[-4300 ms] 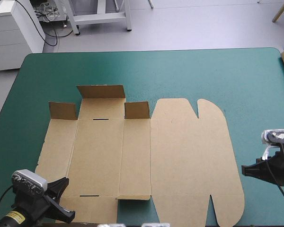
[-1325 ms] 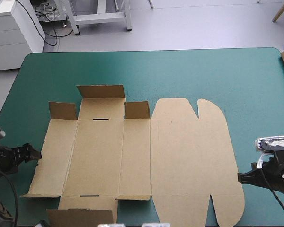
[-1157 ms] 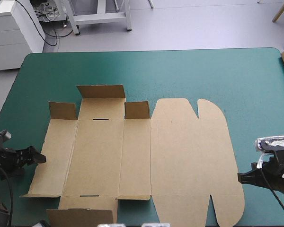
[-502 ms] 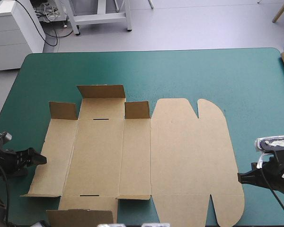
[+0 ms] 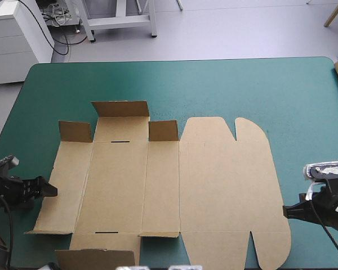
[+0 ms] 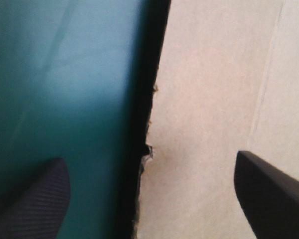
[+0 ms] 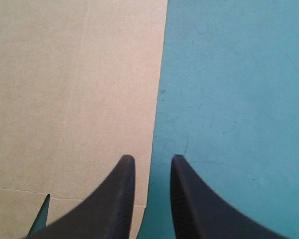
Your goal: Fold the box
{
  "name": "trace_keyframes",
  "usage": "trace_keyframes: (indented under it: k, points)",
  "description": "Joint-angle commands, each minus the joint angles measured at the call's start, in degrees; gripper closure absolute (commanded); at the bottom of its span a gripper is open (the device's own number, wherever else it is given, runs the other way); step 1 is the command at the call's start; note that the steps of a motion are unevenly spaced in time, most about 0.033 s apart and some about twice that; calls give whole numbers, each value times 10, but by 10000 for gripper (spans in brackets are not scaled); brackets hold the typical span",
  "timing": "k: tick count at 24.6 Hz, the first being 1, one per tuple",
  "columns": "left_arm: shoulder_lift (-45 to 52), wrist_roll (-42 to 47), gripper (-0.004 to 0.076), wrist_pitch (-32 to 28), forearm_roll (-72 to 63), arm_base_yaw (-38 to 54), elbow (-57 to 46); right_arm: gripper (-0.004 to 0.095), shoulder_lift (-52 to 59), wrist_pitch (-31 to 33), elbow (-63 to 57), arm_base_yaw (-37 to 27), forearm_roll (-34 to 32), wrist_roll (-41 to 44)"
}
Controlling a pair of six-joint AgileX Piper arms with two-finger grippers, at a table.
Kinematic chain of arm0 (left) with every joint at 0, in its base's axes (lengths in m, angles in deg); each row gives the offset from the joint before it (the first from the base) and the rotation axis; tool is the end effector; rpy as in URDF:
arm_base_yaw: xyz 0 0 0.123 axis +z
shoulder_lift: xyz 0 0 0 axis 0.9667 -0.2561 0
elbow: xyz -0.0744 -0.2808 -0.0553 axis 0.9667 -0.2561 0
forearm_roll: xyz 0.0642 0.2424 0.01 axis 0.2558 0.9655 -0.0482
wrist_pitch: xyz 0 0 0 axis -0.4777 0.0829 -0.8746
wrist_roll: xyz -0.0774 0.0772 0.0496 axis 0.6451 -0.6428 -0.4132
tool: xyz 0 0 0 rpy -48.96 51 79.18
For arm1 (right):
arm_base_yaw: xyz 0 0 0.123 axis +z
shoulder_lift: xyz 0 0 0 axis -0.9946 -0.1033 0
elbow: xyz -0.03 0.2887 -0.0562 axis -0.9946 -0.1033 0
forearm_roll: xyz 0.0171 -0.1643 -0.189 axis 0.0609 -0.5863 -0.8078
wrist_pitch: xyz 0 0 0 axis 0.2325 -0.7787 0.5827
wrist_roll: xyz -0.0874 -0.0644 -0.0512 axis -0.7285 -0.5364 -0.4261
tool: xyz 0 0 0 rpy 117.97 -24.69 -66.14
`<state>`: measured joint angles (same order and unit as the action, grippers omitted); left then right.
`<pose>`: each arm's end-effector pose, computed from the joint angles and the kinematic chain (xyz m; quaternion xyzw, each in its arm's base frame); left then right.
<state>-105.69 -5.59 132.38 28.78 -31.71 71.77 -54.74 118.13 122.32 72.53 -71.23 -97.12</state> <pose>0.1996 0.1069 0.1839 -0.0981 0.9570 -0.2587 0.0871 0.0990 -0.0006 0.3148 -0.0594 0.9410 -0.0023 0.3333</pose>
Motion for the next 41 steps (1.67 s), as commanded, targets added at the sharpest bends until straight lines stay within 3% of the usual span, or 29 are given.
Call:
trace_keyframes:
  k: [1, 14, 30, 41]
  points:
    - [-26, -7, 69, 52, -39, -53, -35, 682, -1, -31, 14, 2, 4, -3]
    - [-26, -4, 69, 52, -73, -82, -35, 682, -1, -31, 14, 2, 4, -3]
    - [-26, 64, 70, 53, -5, -137, -59, 682, -1, -32, 14, 2, 4, -3]
    - [-26, 42, 252, 53, -44, -137, -97, 682, -1, -34, 14, 2, 6, -3]
